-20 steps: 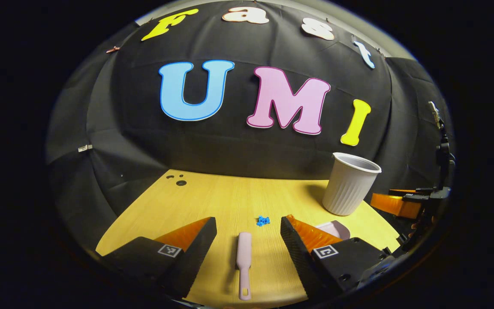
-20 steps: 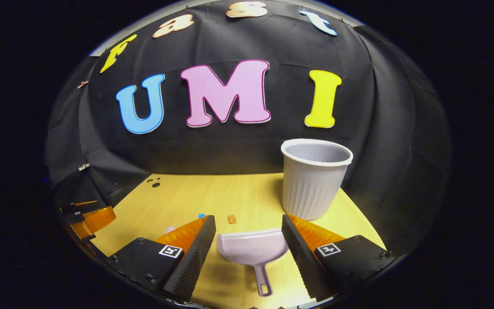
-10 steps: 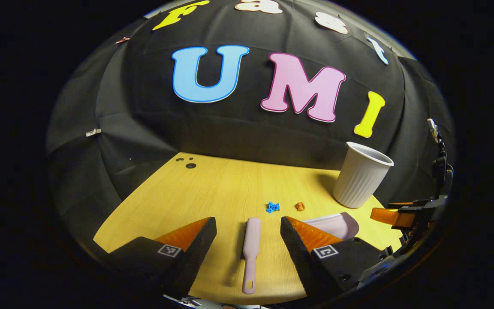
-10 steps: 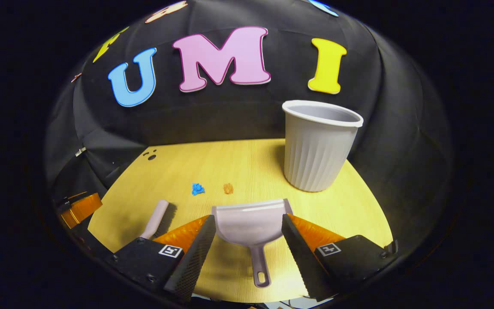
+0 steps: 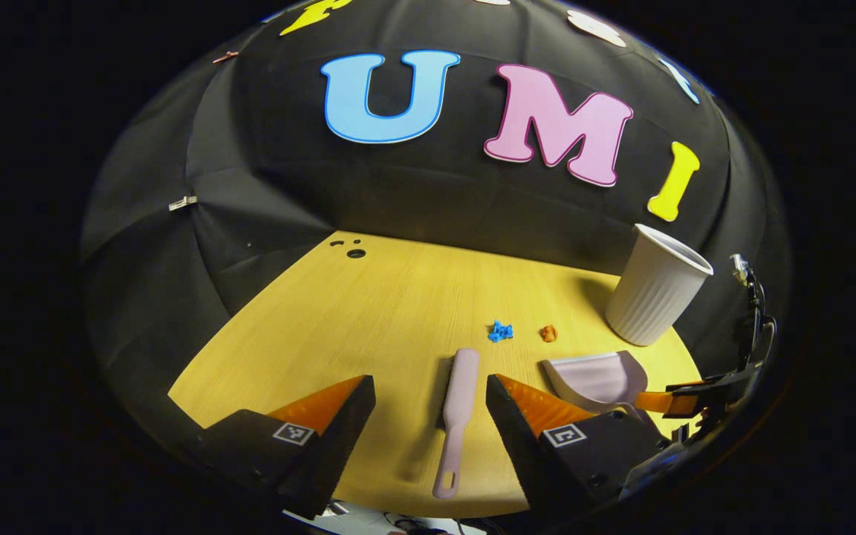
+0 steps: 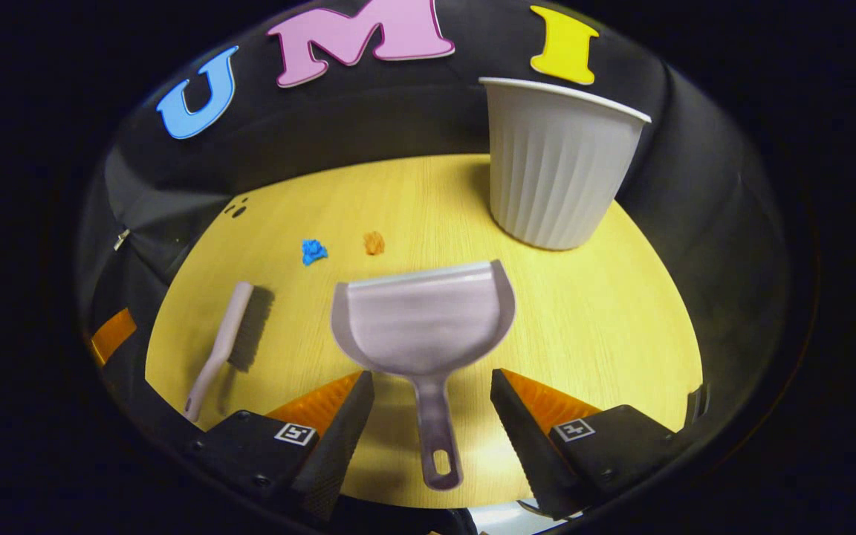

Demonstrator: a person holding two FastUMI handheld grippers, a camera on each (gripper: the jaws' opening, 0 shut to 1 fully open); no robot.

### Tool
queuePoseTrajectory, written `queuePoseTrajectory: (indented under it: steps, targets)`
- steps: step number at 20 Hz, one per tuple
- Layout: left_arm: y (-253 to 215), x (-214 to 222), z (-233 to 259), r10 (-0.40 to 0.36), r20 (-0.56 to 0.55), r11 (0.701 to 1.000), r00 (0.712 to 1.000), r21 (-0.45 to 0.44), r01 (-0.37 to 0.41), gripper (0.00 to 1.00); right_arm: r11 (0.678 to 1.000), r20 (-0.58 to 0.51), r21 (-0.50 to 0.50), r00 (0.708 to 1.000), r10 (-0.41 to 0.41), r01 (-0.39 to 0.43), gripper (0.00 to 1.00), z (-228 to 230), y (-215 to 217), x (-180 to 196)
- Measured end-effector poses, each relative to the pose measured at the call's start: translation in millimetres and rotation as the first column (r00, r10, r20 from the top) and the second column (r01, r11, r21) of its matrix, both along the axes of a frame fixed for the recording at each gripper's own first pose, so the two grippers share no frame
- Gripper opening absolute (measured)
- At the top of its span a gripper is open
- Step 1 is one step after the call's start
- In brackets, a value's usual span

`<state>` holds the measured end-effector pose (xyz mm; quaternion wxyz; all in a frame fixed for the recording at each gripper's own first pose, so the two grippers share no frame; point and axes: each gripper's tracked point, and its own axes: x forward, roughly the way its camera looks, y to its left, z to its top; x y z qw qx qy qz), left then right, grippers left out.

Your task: Pick up the small broom and dustpan from the desktop, sweep the trash into the dustpan with the broom, and then empty the trash into the garbage bin.

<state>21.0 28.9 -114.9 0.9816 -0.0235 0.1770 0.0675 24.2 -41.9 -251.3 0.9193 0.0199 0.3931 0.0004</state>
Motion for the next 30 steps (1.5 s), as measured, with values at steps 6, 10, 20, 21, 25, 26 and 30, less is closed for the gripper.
queuePoseTrajectory:
  steps: [6,10,20,21,25,26,30]
  targets:
    - [5,2,-19,0.051,-0.1,0.999,0.994,-0.003,-0.051,0.96,1.0,-0.155,-0.018,0.988,0.001,-0.004,1.0,-47,-5,9]
    - [7,5,-27,0.067,-0.136,0.998,0.988,0.0,-0.068,0.96,1.0,-0.249,-0.007,0.968,-0.011,0.009,0.98,-73,-3,13]
    - [-20,26,-90,-0.124,-0.376,0.992,0.918,-0.077,0.103,0.94,0.999,-0.267,-0.037,0.964,0.006,-0.016,0.42,-77,-3,20]
    - [-20,28,-100,-0.144,-0.409,0.989,0.901,-0.085,0.12,0.93,0.999,-0.271,-0.029,0.962,0.028,-0.037,0.36,-79,-2,21]
    - [-27,36,-134,-0.185,-0.524,0.982,0.831,-0.07,0.175,0.89,0.998,-0.3,0.009,0.952,0.057,-0.057,0.37,-77,-2,18]
    - [-28,39,-142,-0.185,-0.549,0.981,0.815,-0.059,0.183,0.88,0.999,-0.303,0.016,0.951,0.054,-0.052,0.41,-78,-2,19]
    - [-28,51,-160,-0.162,-0.601,0.98,0.783,-0.006,0.198,0.82,0.999,-0.288,0.011,0.956,0.054,-0.053,0.37,-77,-3,19]
